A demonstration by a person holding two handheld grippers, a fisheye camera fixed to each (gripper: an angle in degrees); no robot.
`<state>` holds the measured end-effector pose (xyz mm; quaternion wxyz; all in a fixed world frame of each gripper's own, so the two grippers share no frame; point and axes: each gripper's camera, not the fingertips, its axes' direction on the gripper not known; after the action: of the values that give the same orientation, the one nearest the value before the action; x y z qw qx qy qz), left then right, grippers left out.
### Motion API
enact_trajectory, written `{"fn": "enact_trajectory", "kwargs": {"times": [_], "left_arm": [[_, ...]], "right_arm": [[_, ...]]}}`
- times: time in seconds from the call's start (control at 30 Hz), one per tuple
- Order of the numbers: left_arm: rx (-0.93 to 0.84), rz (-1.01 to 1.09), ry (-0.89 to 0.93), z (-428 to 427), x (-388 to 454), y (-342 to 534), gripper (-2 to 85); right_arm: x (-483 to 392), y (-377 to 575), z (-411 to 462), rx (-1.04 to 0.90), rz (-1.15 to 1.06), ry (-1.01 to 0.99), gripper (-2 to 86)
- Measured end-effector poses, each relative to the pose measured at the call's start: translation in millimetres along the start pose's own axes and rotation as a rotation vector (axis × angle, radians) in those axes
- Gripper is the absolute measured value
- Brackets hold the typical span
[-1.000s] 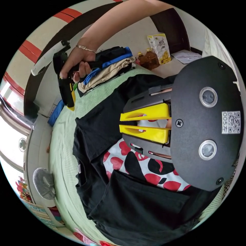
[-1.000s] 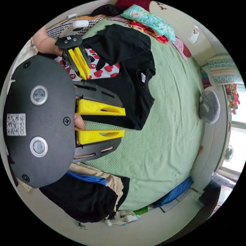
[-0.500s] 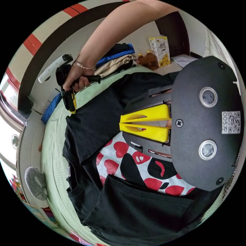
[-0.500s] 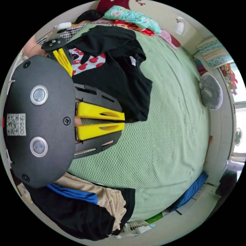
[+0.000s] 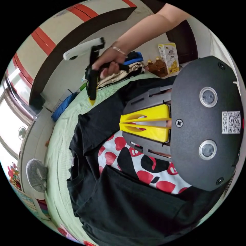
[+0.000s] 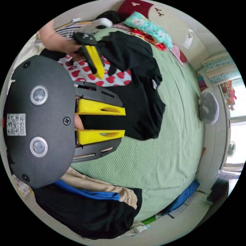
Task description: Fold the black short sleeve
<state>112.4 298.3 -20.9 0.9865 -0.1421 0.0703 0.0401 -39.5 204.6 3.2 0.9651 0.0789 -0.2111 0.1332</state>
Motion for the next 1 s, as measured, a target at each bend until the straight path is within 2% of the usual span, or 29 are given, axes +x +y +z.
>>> {"fn": "enact_trajectory", "kwargs": {"times": [0.1, 0.2, 0.3, 0.43, 0.5, 0.63, 0.8, 1.0], "left_arm": [[0.008, 0.037, -0.035, -46, 8, 20, -0.5], [0.005, 0.071, -0.122, -96, 5, 53, -0.5], [-0.016, 0.018, -0.194, -144, -15, 92, -0.5], [-0.037, -0.104, -0.277, -204, -50, 155, -0.5], [-0.041, -0.154, -0.313, -227, -64, 181, -0.5], [-0.046, -0.243, -0.392, -267, -91, 227, 0.2], [-0.066, -0.299, -0.345, -283, -113, 261, 5.3], [-0.055, -0.295, -0.242, -285, -118, 269, 9.1]], "right_arm": [[-13, 59, -11, -0.008, -0.067, 0.047, 10.3], [-10, 102, -5, -0.054, -0.004, 0.081, 10.5], [-2, 128, 20, -0.128, 0.066, 0.202, 6.3], [9, 151, 20, -0.069, 0.159, 0.219, 2.9], [13, 160, 18, -0.067, 0.208, 0.187, 3.3], [2, 196, 5, -0.042, 0.138, 0.231, 8.6], [-5, 269, -11, 0.022, 0.106, 0.158, 11.1], [12, 351, -8, 0.024, 0.212, 0.054, 12.2]]}}
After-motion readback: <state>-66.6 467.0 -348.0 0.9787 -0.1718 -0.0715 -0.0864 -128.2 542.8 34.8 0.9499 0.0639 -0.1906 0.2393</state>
